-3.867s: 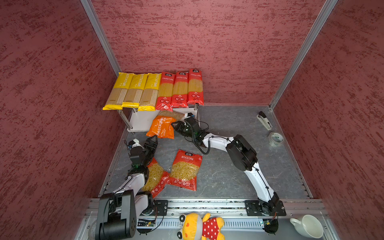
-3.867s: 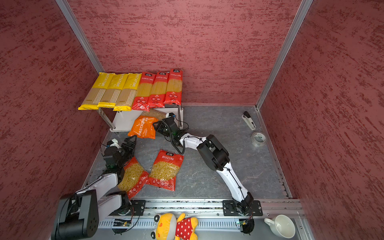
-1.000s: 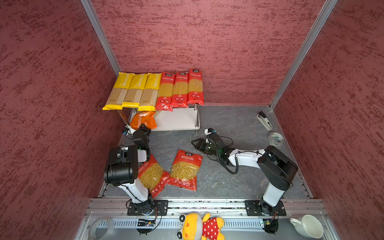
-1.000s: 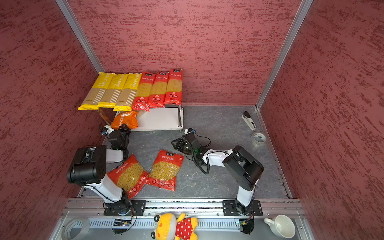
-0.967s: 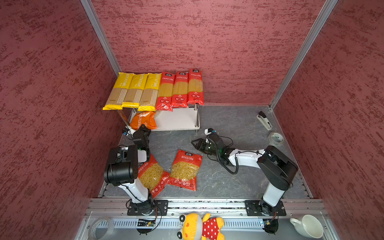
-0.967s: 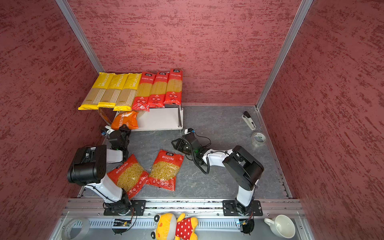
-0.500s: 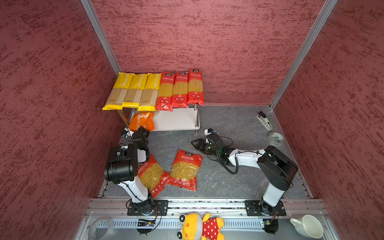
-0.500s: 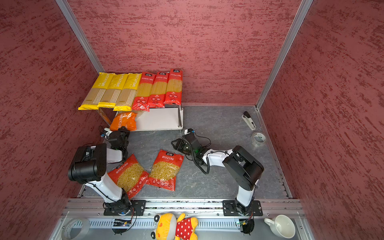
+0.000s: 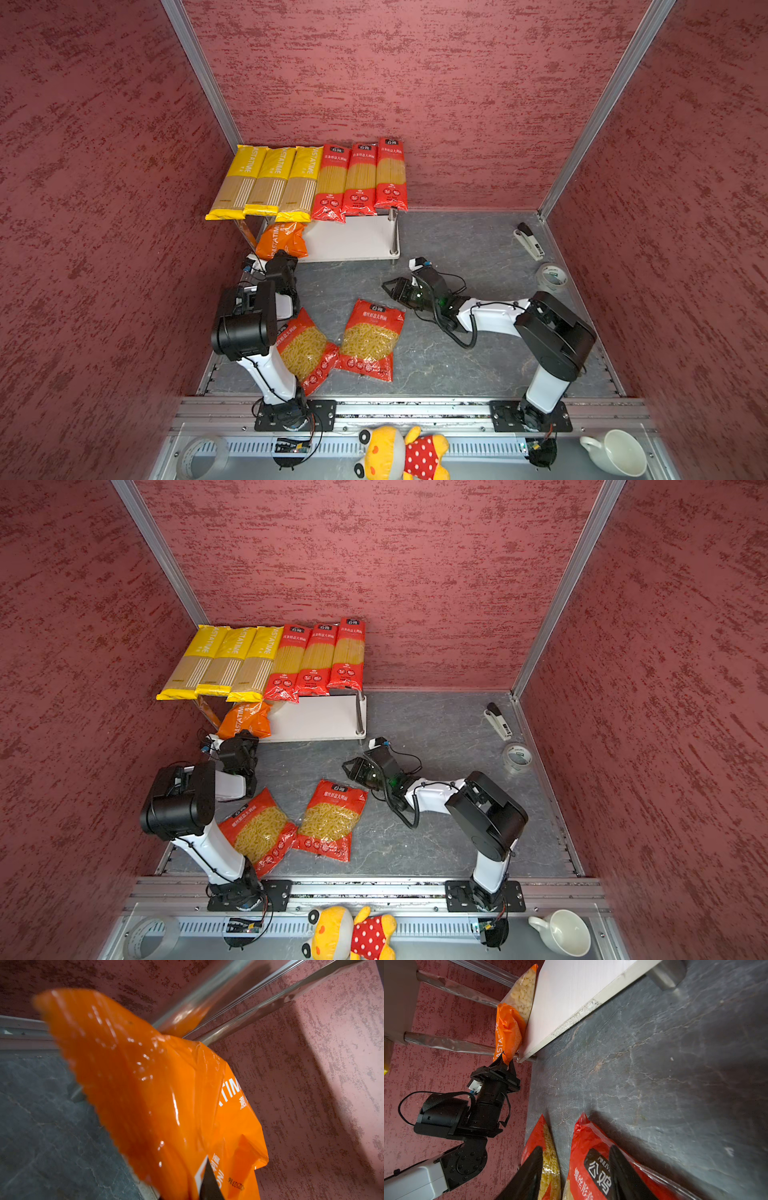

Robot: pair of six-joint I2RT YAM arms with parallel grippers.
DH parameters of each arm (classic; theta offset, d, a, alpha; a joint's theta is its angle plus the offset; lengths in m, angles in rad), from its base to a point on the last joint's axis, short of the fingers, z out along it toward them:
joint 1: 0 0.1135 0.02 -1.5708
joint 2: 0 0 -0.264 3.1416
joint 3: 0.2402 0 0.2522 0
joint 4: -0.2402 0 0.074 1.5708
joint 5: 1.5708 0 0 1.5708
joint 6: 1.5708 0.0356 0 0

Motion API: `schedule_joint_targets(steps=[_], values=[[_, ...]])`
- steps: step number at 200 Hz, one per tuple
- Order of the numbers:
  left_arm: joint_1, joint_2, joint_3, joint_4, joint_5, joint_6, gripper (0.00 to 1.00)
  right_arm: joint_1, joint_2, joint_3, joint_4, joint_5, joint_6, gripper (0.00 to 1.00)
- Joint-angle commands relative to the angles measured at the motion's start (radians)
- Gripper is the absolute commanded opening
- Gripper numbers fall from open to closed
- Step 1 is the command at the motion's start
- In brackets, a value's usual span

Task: Place and organize the pasta boxes and bags onto the shelf

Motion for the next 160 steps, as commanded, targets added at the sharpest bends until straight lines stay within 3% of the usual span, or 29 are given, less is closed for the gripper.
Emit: schedule_joint_targets(steps=[1, 25, 72, 104, 132, 160], values=[[-0.002, 0.000, 0.023, -0.046, -0.015, 0.014, 0.06, -0.005, -0.016, 0.011, -0.006, -0.007, 0.011, 0.53], [0.025, -0.016, 0.010, -0.061, -0.048, 0.011, 0.06, -0.004, -0.007, 0.026, -0.005, -0.026, 0.020, 0.53], [0.068, 0.030, 0.085, -0.121, 0.110, 0.007, 0.11, -0.004, -0.013, 0.007, -0.004, -0.012, 0.014, 0.53], [0.067, 0.042, 0.067, -0.128, 0.147, -0.064, 0.24, -0.003, -0.006, 0.007, 0.013, -0.028, 0.040, 0.53], [0.065, 0.026, 0.047, -0.133, 0.157, -0.082, 0.29, -0.004, -0.020, -0.004, 0.003, -0.014, 0.022, 0.54], [0.070, -0.004, 0.032, -0.163, 0.166, -0.083, 0.40, -0.004, -0.016, -0.007, 0.014, -0.021, 0.033, 0.54]])
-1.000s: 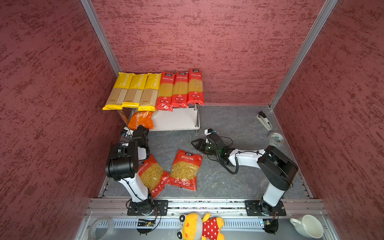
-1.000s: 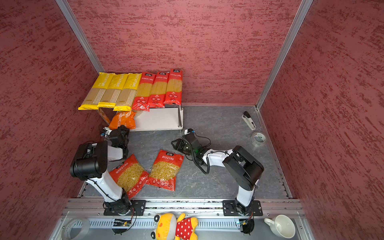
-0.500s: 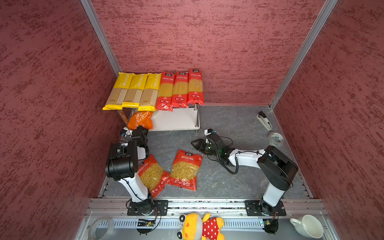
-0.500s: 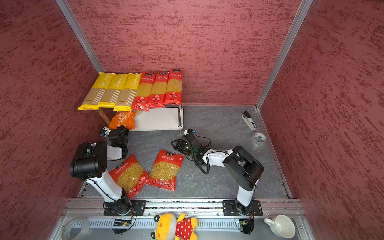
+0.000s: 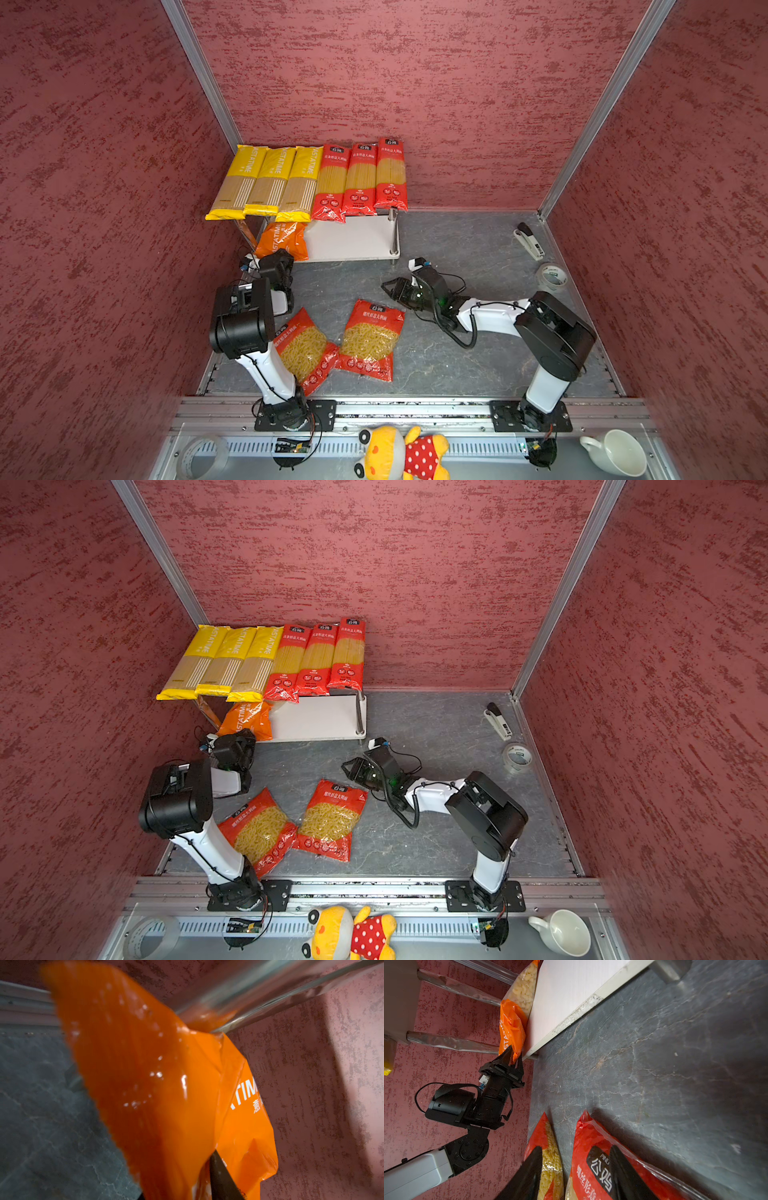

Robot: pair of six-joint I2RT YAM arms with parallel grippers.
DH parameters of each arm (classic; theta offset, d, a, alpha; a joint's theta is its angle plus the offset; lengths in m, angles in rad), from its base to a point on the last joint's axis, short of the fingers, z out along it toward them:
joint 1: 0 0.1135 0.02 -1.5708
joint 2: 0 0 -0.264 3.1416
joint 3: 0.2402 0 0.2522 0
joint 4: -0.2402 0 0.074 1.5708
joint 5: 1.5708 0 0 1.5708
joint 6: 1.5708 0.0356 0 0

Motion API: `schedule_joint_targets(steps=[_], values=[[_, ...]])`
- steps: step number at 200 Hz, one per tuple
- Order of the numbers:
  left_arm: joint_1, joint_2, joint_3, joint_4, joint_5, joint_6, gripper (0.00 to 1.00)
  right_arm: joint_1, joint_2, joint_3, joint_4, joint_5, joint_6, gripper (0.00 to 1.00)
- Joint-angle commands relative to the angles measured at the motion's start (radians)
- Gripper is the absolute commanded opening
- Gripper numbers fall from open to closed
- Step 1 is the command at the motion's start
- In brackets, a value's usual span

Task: Place and organize the pasta boxes and bags onto the shelf
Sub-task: 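Release the orange bag and pull the left gripper back from the shelf, then lower both grippers onto the red fusilli bag farther from the robot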

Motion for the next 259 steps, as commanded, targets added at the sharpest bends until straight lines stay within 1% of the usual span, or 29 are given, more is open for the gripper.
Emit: schedule_joint_targets(steps=[1, 33, 63, 96, 135, 139, 163, 196, 206, 217, 236, 259], values=[[0.012, -0.028, -0.024, -0.044, 0.021, -0.011, 0.41, -0.004, -0.015, -0.007, 0.015, -0.005, 0.020, 0.54], [0.017, -0.092, -0.061, -0.105, 0.029, -0.017, 0.55, -0.004, -0.019, -0.013, 0.020, -0.001, 0.022, 0.54], [0.023, -0.163, -0.075, -0.219, 0.032, 0.002, 0.62, -0.003, -0.012, -0.007, 0.019, -0.009, 0.021, 0.54], [0.043, -0.237, -0.132, -0.244, 0.052, -0.009, 0.68, -0.003, -0.012, -0.013, 0.020, -0.004, 0.024, 0.54], [0.081, -0.367, -0.201, -0.371, 0.065, -0.017, 0.71, -0.003, -0.018, -0.029, 0.005, 0.002, 0.027, 0.54], [0.083, -0.385, -0.208, -0.417, 0.067, -0.013, 0.71, -0.004, -0.017, -0.028, 0.000, 0.003, 0.028, 0.54], [0.081, -0.516, -0.237, -0.578, 0.049, 0.048, 0.71, -0.004, -0.025, -0.027, -0.070, 0.014, 0.004, 0.54], [0.075, -0.718, -0.290, -0.764, 0.039, 0.119, 0.72, -0.004, -0.073, -0.046, -0.173, 0.052, -0.082, 0.55], [0.056, -0.773, -0.292, -0.813, 0.046, 0.148, 0.72, -0.006, -0.092, -0.057, -0.194, 0.055, -0.110, 0.55], [0.016, -0.828, -0.288, -0.868, 0.045, 0.186, 0.72, -0.005, -0.108, -0.060, -0.242, 0.060, -0.139, 0.55], [-0.097, -0.898, -0.277, -0.933, 0.034, 0.259, 0.73, -0.005, -0.128, -0.078, -0.309, 0.063, -0.187, 0.56], [-0.241, -0.921, -0.252, -0.989, 0.047, 0.339, 0.72, -0.005, -0.145, -0.090, -0.374, 0.025, -0.235, 0.58]])
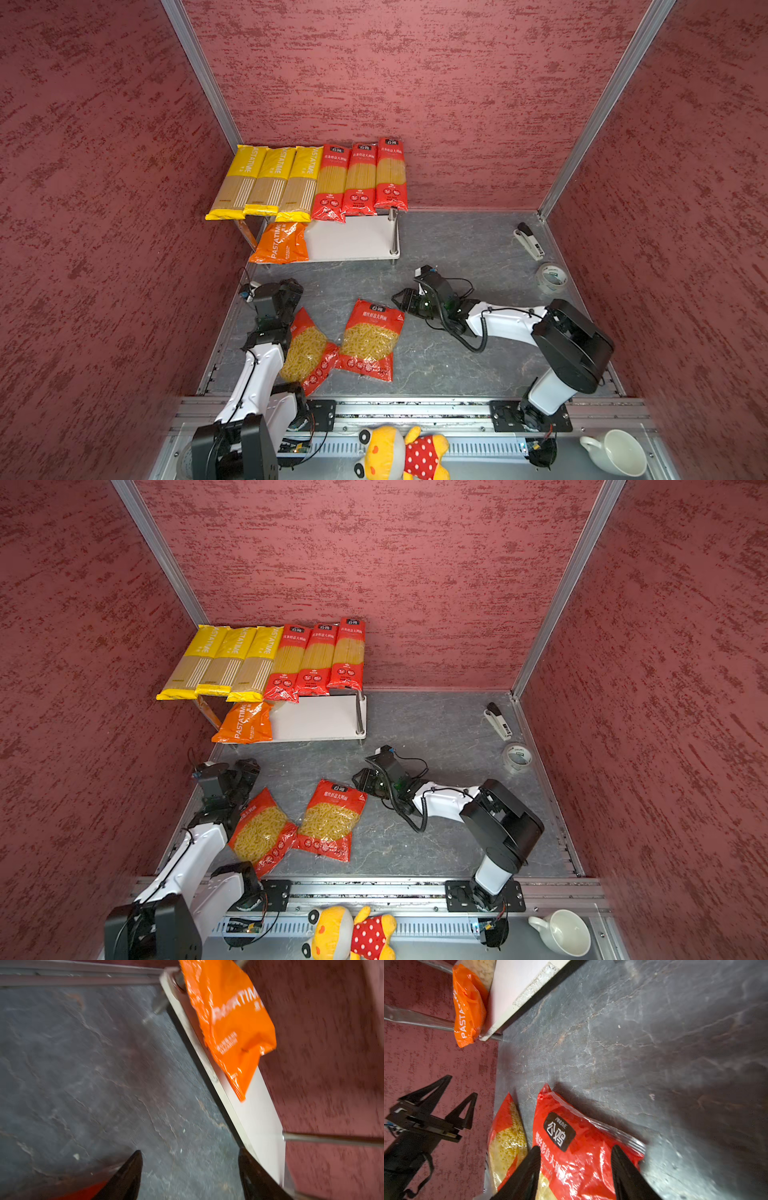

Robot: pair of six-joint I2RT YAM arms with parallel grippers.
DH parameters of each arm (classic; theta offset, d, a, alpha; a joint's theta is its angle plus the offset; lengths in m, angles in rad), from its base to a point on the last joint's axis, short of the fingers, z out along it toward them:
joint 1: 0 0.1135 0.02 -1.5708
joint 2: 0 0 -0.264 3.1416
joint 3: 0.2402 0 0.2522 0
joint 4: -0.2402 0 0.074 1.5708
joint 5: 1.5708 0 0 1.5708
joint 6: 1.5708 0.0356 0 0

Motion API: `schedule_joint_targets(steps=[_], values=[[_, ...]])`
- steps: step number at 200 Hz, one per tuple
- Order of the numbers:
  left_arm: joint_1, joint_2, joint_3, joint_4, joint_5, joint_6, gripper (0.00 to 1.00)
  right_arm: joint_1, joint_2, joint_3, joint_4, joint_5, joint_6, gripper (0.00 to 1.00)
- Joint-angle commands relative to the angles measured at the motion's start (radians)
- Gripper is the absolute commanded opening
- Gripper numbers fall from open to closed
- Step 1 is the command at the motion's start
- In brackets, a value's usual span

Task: Place and organize the pasta boxes and bags onto the shelf
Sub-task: 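Lower both grippers onto the red fusilli bag farther from the robot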

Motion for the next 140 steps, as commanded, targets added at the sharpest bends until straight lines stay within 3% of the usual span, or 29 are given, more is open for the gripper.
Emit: schedule_joint_targets(steps=[1, 41, 84, 140], values=[[-0.116, -0.017, 0.034, -0.124, 0.011, 0.136, 0.72, -0.005, -0.026, -0.018, -0.120, -0.002, -0.084, 0.58], [-0.288, 0.033, 0.049, -0.159, 0.106, 0.169, 0.70, -0.005, 0.007, -0.030, -0.163, -0.161, -0.090, 0.61], [-0.473, 0.068, 0.086, -0.272, 0.067, 0.204, 0.70, -0.004, 0.084, 0.005, -0.117, -0.260, -0.086, 0.62], [-0.484, 0.011, -0.032, -0.237, 0.082, 0.101, 0.71, -0.005, 0.185, 0.075, -0.053, -0.316, -0.072, 0.59]])
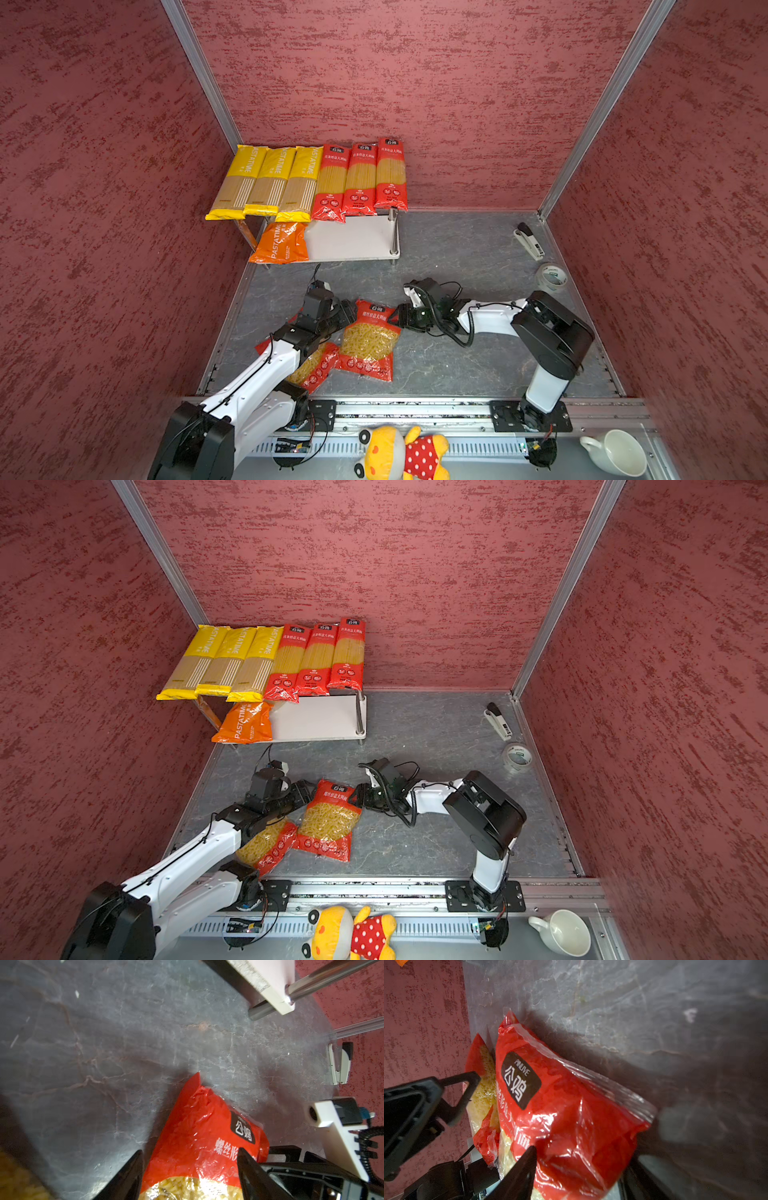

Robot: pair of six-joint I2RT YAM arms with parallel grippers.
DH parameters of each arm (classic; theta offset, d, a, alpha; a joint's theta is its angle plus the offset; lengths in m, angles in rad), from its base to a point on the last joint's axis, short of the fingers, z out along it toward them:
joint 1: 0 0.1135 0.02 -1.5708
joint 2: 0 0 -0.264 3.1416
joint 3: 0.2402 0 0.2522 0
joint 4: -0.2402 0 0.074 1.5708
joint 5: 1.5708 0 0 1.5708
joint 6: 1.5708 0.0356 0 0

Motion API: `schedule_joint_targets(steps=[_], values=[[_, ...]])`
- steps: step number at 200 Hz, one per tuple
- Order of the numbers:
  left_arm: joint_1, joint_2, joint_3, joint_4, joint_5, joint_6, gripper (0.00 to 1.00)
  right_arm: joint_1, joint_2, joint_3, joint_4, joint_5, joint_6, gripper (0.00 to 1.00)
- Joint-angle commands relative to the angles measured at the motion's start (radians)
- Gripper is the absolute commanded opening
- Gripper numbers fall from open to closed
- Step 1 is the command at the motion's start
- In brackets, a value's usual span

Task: Place and organize the pasta boxes and bags onto the shelf
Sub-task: 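Lower both grippers onto the red fusilli bag farther from the robot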

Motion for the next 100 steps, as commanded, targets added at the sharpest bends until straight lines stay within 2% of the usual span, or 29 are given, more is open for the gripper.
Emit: schedule_joint_targets(steps=[1, 15, 57, 80, 100], values=[[-0.003, -0.039, -0.037, -0.013, -0.005, -0.040, 0.71, -0.005, 0.038, 0.029, 0.010, -0.027, -0.001, 0.58], [-0.001, -0.063, -0.042, -0.020, -0.016, -0.049, 0.71, -0.006, 0.050, 0.047, 0.019, -0.020, -0.002, 0.52], [0.005, -0.093, -0.021, -0.059, -0.017, -0.039, 0.71, -0.036, 0.080, 0.101, 0.083, -0.035, 0.016, 0.15], [0.010, -0.112, -0.010, -0.073, -0.011, -0.036, 0.71, -0.077, 0.077, 0.133, 0.070, -0.043, -0.008, 0.04], [0.012, -0.127, 0.003, -0.082, -0.012, -0.033, 0.71, -0.132, 0.055, 0.156, 0.026, -0.036, -0.055, 0.00]])
